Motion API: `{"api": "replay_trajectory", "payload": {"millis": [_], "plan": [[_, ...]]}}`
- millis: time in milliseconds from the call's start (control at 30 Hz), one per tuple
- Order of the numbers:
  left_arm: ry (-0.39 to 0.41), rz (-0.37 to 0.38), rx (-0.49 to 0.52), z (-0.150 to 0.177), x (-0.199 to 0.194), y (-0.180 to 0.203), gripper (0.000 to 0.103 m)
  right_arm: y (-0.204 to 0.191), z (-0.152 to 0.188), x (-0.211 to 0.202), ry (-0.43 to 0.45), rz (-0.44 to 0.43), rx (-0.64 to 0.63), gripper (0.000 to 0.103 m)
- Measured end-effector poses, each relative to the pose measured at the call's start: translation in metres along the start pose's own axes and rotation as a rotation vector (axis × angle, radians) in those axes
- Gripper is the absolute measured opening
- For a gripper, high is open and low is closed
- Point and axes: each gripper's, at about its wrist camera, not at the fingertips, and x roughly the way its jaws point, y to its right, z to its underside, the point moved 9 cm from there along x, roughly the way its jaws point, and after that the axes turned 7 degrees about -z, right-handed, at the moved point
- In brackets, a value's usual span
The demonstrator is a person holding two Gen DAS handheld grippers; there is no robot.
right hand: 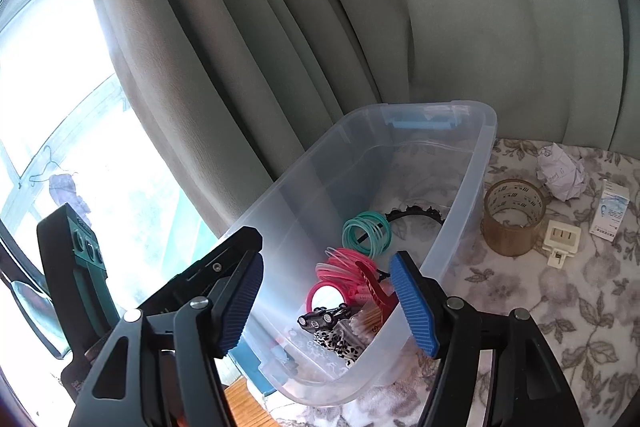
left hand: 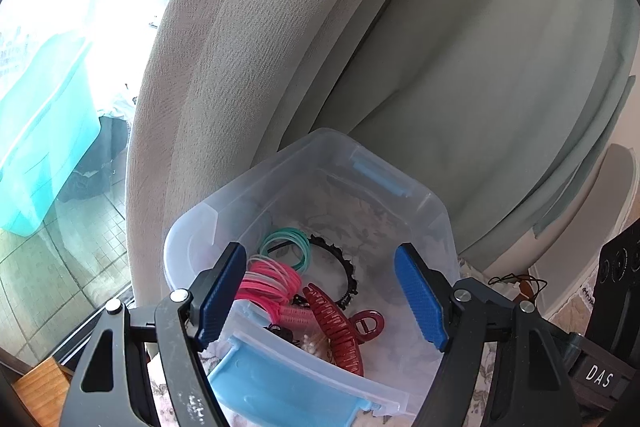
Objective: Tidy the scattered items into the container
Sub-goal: 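Open the right tool to drop the red claw clip into the box, then withdraw both tools from the box toward the plug adapter and medicine box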
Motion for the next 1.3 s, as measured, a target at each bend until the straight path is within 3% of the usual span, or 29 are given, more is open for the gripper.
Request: {"api": "replay_trajectory", "payload": {"millis": [133,500,733,1000,1300], "plan": [[-0.008,-0.006,-0.033,-0.001,-0.003,0.0,0.078,0.003,-0.002,-0.014,0.031,0.003,0.029,0.077],[0.0,-0.033,0.069,-0.002,-0.03,0.034,0.078,0.012,-0.003,-0.069,0.124,0.041,0.056,0.098],[0.051,-0.003,0.11,-0.004,-0.059,0.067,0.078,0.024,-0.003,-0.12,0.205,0.079,0.06,0.1],[0.1,0.05,0.202,0.01,-0.081,0.116,0.078,0.064,0.007,-0.169,0.266,0.171,0.183,0.103],[-0.028,0.11,0.288,0.05,-0.07,0.166,0.078,0.101,0.02,-0.214,0.28,0.189,0.249,0.103]]}}
